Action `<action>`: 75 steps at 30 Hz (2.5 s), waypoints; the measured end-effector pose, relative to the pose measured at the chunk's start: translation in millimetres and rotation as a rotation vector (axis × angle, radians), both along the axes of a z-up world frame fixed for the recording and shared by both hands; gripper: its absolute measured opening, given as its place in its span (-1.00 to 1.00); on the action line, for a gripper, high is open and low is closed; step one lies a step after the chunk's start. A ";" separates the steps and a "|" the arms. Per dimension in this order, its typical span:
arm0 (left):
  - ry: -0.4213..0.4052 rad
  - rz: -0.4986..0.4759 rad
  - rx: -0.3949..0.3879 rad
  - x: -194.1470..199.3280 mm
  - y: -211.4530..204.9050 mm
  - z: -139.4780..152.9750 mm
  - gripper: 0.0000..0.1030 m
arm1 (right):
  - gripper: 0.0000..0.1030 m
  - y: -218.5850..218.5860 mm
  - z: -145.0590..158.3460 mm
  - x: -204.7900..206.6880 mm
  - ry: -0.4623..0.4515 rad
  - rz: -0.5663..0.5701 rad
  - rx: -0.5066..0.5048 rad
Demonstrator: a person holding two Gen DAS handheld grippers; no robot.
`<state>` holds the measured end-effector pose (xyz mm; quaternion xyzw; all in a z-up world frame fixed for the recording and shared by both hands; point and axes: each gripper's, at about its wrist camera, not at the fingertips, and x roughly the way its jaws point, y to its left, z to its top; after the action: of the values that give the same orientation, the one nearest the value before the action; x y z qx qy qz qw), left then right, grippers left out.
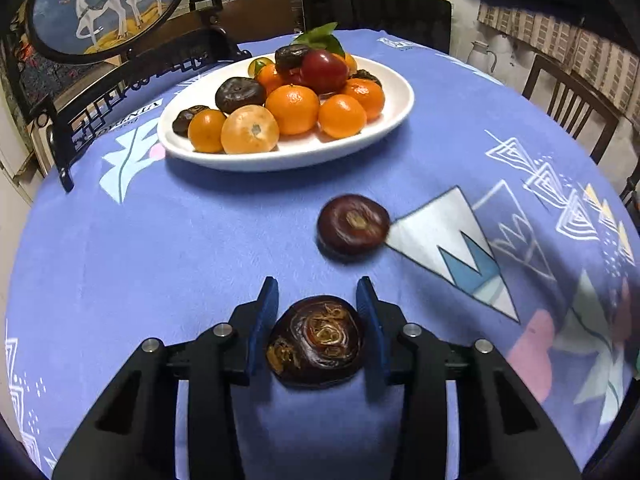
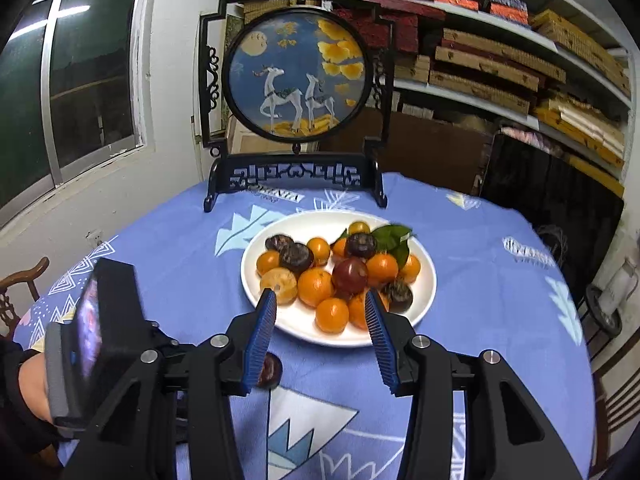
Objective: Organize fruits
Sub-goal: 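Grasp a water chestnut with the left tool while the right tool grasps the last one, then carry both water chestnuts onto the white plate and open both tools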
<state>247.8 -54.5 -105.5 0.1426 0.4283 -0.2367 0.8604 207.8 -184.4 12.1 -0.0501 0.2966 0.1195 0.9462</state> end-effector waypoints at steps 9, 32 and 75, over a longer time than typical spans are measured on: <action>-0.096 0.030 -0.094 -55.1 37.8 50.9 -0.22 | -0.02 27.2 -56.7 9.1 0.160 0.086 0.000; -0.093 0.060 -0.138 -67.3 53.1 54.4 -0.22 | -0.06 57.4 -99.6 32.3 0.256 0.128 -0.071; -0.048 0.044 -0.138 -73.9 37.6 27.0 -0.15 | -0.22 -4.8 -73.5 -15.9 0.225 0.123 0.100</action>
<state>173.8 -16.9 -78.5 0.0790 0.3932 -0.2431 0.8832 192.0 -189.2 -61.5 -0.0074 0.3909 0.1969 0.8991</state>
